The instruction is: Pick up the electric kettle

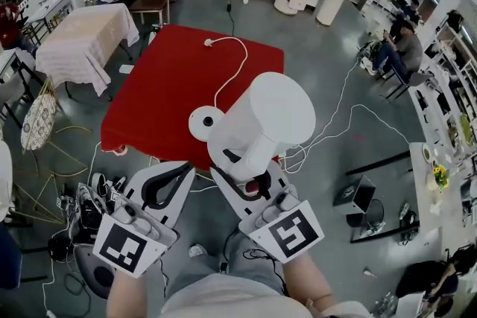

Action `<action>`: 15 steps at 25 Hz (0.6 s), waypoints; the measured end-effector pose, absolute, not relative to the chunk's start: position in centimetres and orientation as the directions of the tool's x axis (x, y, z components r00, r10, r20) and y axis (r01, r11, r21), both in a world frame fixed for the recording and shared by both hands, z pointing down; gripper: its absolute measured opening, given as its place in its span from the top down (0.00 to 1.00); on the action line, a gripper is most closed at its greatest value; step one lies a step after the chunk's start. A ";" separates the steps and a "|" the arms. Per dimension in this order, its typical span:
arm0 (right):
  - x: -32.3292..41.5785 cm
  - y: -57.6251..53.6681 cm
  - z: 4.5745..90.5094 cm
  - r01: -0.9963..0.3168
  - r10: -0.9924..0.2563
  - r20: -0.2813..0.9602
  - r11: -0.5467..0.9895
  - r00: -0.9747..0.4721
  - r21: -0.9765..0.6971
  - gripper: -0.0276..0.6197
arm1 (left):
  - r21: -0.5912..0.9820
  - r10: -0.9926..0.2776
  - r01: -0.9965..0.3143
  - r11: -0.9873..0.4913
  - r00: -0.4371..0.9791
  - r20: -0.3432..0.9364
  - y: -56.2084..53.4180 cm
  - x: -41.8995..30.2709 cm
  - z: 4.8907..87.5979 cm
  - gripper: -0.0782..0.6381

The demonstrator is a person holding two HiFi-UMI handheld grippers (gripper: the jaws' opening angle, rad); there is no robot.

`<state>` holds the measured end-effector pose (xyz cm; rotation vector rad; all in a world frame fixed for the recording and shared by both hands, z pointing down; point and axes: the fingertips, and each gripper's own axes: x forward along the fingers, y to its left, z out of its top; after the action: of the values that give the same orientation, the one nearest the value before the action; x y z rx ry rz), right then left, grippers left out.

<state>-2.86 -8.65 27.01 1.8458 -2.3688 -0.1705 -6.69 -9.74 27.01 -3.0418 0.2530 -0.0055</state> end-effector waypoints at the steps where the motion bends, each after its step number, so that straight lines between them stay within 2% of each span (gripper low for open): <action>1: -3.1 -8.2 27.0 -0.956 -0.972 0.037 0.234 -0.231 0.176 0.77 | -0.089 -0.154 -0.154 -0.984 0.988 -0.004 -9.5 -6.8 27.0 0.88; 15: -4.4 -4.6 25.7 -0.960 -0.985 0.004 0.171 -0.174 0.221 0.76 | -0.111 -0.077 -0.080 -0.991 0.997 -0.026 -6.1 -7.1 26.0 0.88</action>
<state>-4.39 -4.58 25.69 1.9174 -2.2870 -0.2521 -7.10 -6.10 26.03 -3.0266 0.1191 0.0333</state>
